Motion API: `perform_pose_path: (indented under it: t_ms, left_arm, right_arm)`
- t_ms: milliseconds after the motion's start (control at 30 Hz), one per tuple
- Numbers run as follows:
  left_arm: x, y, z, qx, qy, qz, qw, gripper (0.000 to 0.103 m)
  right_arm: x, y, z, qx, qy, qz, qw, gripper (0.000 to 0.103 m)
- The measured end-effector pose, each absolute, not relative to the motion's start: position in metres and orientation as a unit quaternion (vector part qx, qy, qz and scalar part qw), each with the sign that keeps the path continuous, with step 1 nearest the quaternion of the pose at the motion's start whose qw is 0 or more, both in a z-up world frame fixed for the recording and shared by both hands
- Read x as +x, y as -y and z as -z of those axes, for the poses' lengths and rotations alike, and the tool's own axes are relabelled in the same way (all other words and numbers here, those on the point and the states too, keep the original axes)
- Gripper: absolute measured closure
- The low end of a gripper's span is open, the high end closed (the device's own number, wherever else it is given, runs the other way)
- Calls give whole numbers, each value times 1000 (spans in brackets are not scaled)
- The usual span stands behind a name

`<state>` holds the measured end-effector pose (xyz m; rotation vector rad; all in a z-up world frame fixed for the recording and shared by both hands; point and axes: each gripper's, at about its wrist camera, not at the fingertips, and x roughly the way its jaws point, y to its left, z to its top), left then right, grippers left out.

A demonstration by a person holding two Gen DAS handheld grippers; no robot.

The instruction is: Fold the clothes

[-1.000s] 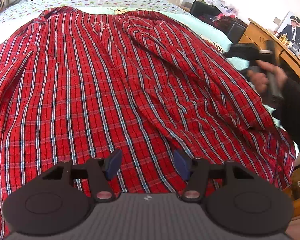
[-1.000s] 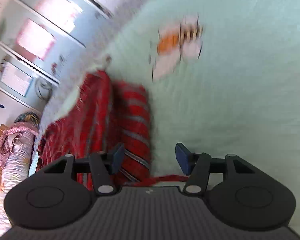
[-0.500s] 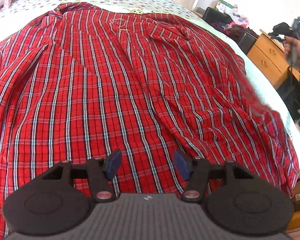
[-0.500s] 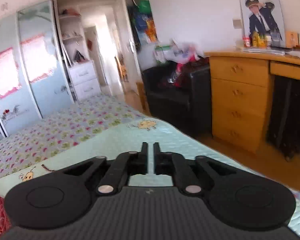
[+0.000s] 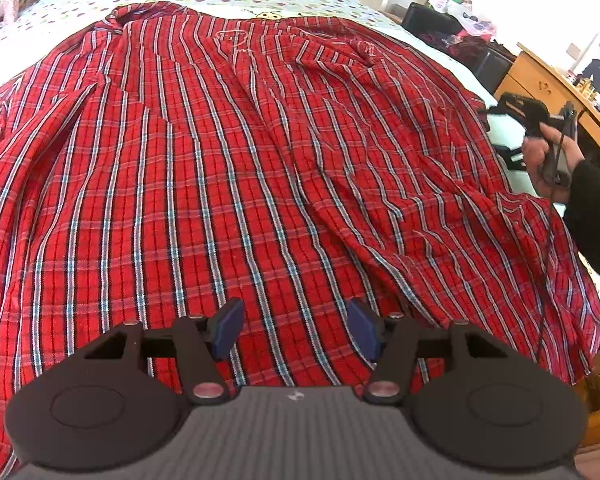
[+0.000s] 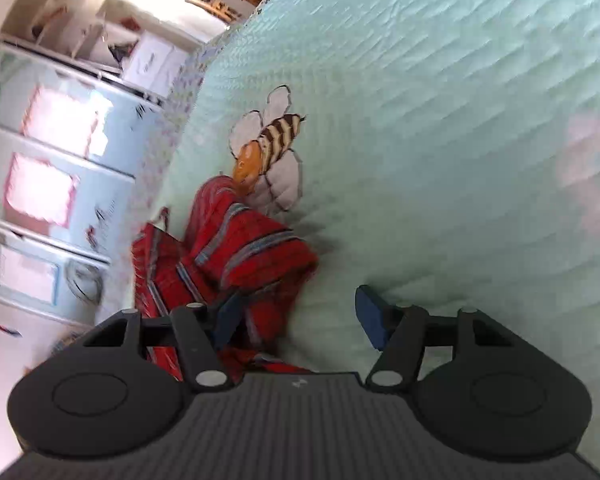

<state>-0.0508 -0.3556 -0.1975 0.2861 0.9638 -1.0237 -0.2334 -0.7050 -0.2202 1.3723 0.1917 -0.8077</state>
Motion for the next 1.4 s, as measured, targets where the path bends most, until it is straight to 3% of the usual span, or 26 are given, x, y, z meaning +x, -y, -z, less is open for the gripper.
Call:
perform_pose_path:
  t_ms: [33,67,100,433,467,567,600,633,700,767,867,933,1000,1133,1367,1400]
  left_arm:
    - [-52,356,197,134,-441,470,753,43]
    - [-53,356,197,137,-441,470,752,43]
    - [-54,356,197,140,-441,470,752,43]
    - [-33,344,200,116,-449,447,765,43]
    - [-33,344,201,113,-450,449,764,43]
    - [-39,342,202,107,-449,458,760,43]
    - [-41,341,202,107,-449,460,759,43]
    - [-43,339,201,107,-448,463,758,43]
    - [-45,334,199,107,-445,466,757,43]
    - [-43,328,197,108,-441,462,762,43]
    - [-34,317,197,98,-445,447,770,43]
    - [-28,314,200,90,-450,439,772,43]
    - [-27,314,203,86,-456,436,771,43]
    - [-33,317,205,94,-458,442,765,43]
    - [-29,319,203,108,-453,433,772,43]
    - [-28,319,203,111,-453,430,773,43]
  right_arm:
    - [-227,711,221,634,-73,346,688,74]
    - [-222,710,209,612,-73,351,705,91]
    - [-216,706,191,573,-77,365,730,95]
    - [-163,672,13,121,-104,447,880,96]
    - [-154,652,16,80,-128,429,891,96]
    - [-123,575,52,-39,-223,340,913,78]
    - [-112,549,63,-78,-253,307,914,64]
    - [-102,523,75,-117,-282,274,912,63]
    - [-107,503,98,-68,-306,251,916,63]
    - [-130,509,105,37,-280,269,921,63]
    - [-181,545,101,185,-195,326,906,52]
    - [-214,569,105,267,-144,353,885,36]
    - [-230,598,117,344,-118,374,853,32]
    - [-235,661,151,512,-109,371,767,31]
    - [-178,708,171,571,-106,364,728,30]
    - [-170,714,174,579,-105,362,723,49]
